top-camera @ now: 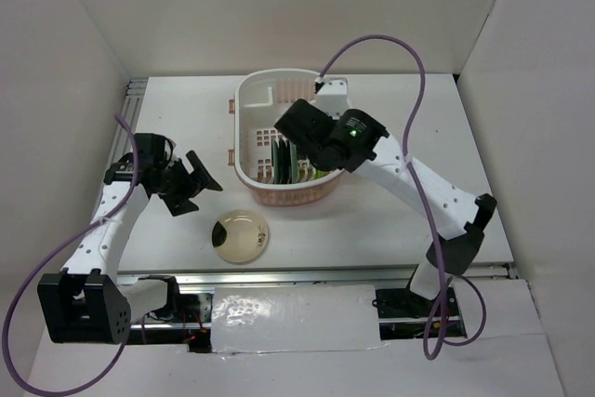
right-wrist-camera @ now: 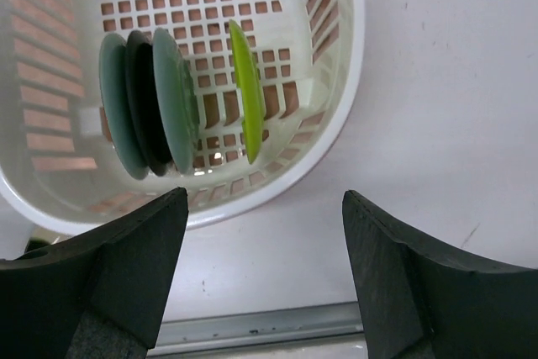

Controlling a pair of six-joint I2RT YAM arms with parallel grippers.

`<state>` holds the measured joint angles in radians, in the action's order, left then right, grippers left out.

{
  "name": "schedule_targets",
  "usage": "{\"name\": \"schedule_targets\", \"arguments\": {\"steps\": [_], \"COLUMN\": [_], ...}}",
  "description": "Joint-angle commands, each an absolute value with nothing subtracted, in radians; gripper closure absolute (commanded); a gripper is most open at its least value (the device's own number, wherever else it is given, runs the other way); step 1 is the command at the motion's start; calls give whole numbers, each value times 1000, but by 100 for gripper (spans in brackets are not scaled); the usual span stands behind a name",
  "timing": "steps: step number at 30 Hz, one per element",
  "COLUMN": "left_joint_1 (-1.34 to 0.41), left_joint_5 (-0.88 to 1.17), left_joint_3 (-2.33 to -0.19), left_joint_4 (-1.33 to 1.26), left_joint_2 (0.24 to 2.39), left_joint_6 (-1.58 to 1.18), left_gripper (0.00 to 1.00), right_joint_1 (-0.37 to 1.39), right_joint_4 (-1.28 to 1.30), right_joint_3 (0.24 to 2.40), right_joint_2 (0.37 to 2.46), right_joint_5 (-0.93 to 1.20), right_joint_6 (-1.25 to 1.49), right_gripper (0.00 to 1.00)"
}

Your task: Load the plates into the dish rack

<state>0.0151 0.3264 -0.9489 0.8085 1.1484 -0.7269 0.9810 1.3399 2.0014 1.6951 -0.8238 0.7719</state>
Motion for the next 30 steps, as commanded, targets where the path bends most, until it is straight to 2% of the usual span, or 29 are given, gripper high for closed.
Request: {"name": "schedule_targets", "arguments": {"steps": [1, 5, 10, 14, 19, 30], "left_joint_1": [11, 11, -38, -57, -66, -72], "left_joint_5": [334, 333, 172, 159, 180, 190], "left_joint_3": [-943, -885, -806, -766, -715, -552], "left_joint_4": [802, 795, 856, 833, 805, 528], "left_joint_2": [1128, 1105, 1069, 1038, 1169, 1307], "left_joint_6": [-773, -808, -948, -1005, -1100, -1098], "left_gripper": [5, 6, 6, 5, 1, 1], "right_joint_1": [968, 968, 968, 962, 959, 948], "right_joint_4": [1370, 1377, 1324, 1259, 1282, 1287], "right_joint_3": [1930, 1865, 1726, 1625, 1589, 1490], "right_joint_2": [1626, 1554, 1430, 1338, 1312, 1250], "right_joint_5": [-744, -680, -621, -577, -568, -564], "right_joint_6": [793, 851, 899, 916, 953, 969], "right_gripper": [19, 19, 19, 19, 19, 18]}}
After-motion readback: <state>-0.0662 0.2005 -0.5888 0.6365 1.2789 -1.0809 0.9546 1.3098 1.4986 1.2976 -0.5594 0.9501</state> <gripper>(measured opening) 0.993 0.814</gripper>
